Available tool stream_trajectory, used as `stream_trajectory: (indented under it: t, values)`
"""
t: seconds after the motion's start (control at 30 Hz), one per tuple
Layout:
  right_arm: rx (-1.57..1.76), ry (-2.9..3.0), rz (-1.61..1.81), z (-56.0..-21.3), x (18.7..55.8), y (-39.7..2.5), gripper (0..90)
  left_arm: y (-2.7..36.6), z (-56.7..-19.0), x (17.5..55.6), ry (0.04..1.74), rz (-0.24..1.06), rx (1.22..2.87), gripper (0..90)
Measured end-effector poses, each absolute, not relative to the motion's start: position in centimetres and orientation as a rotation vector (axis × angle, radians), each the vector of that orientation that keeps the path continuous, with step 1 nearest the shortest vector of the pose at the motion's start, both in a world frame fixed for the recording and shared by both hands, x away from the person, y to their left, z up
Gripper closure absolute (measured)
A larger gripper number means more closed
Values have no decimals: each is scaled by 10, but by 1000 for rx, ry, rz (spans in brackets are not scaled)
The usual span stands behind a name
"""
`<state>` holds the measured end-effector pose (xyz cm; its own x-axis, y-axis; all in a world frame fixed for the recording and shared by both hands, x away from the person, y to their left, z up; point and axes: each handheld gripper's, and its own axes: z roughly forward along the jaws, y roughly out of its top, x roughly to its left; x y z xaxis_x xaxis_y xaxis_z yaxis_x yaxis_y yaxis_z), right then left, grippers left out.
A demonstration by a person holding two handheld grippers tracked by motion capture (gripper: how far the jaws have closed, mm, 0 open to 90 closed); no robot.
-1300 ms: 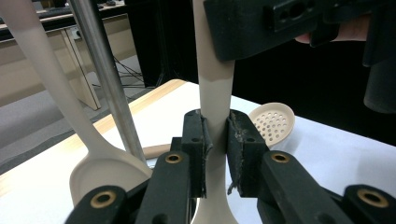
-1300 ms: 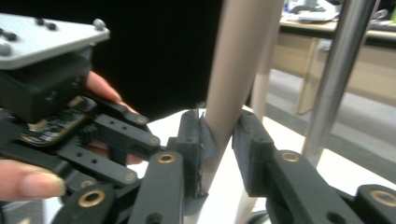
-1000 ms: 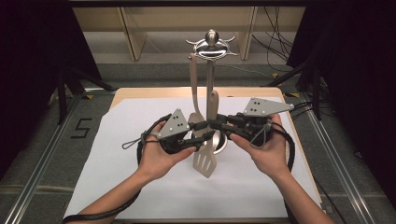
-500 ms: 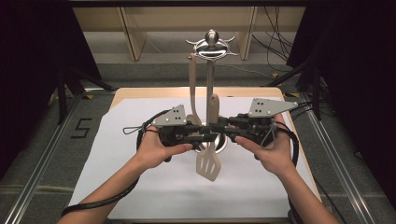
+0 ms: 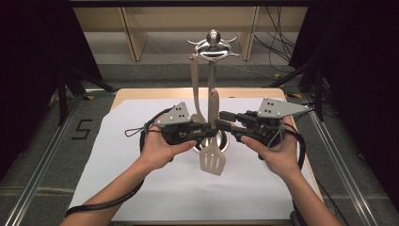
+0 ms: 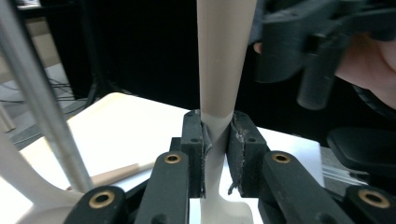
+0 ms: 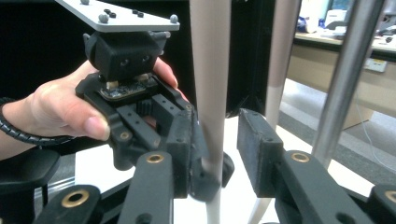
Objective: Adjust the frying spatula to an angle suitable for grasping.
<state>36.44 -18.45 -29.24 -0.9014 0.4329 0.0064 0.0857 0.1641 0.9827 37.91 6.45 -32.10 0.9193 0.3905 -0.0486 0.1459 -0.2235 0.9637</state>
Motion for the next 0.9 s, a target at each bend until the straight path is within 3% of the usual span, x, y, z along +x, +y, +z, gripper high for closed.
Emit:
stream_trajectory:
  t: [0.9]
  values:
    - [820, 2048, 1740, -322, 363, -244, 668, 57, -296, 397, 470, 340, 1813, 772]
